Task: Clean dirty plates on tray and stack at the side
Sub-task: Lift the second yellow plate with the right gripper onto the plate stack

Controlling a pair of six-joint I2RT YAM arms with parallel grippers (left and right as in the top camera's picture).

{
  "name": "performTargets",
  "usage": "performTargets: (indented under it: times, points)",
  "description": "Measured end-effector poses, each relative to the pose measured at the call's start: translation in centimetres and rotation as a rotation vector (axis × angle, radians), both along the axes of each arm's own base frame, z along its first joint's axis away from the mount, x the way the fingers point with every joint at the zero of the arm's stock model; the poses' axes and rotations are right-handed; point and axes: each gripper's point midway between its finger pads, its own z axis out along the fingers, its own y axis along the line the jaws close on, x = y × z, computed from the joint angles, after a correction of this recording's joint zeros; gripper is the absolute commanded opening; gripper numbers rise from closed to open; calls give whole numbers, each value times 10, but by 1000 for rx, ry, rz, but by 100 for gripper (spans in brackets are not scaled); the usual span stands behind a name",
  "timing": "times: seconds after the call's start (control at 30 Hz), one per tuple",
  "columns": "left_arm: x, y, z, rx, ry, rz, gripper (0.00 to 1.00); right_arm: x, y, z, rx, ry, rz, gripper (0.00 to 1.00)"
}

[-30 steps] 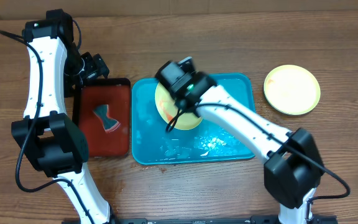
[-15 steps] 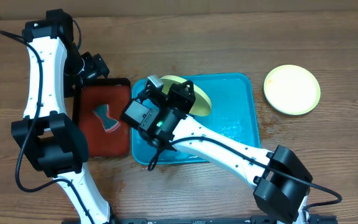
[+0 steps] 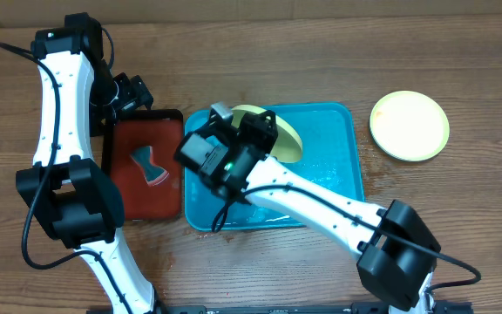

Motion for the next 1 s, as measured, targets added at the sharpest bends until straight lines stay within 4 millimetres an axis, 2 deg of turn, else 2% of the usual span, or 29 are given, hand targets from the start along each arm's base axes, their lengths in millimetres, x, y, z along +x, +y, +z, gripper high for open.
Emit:
performTargets:
  times: [0.13, 0.2, 0.33, 0.4, 0.5, 0.6, 0.77, 0.83, 1.0]
  points:
    - [0, 0, 0, 0, 0, 0, 100, 19, -28, -16, 64, 82, -68, 4]
    - [0, 0, 0, 0, 0, 0, 100, 32, -49, -28, 128, 149, -119, 4]
    - [0, 0, 0, 0, 0, 0, 100, 52, -94, -51, 363, 310, -217, 4]
    - [0, 0, 0, 0, -1, 0, 100, 59, -117, -52, 520, 371, -259, 4]
    - [0, 0, 0, 0, 0, 0, 100, 65, -149, -44, 752, 425, -301, 4]
    - [0, 0, 0, 0, 0, 0, 100, 71, -198, -31, 996, 437, -364, 4]
    - [0, 0, 0, 0, 0, 0, 100, 76, -277, -35, 1202, 376, -489, 4]
    - [0, 0, 0, -1, 0, 0, 100, 73, -322, -52, 1289, 302, -598, 4]
    - [0, 0, 0, -1, -1, 0, 100, 58, -390, -90, 1446, 132, -831, 4]
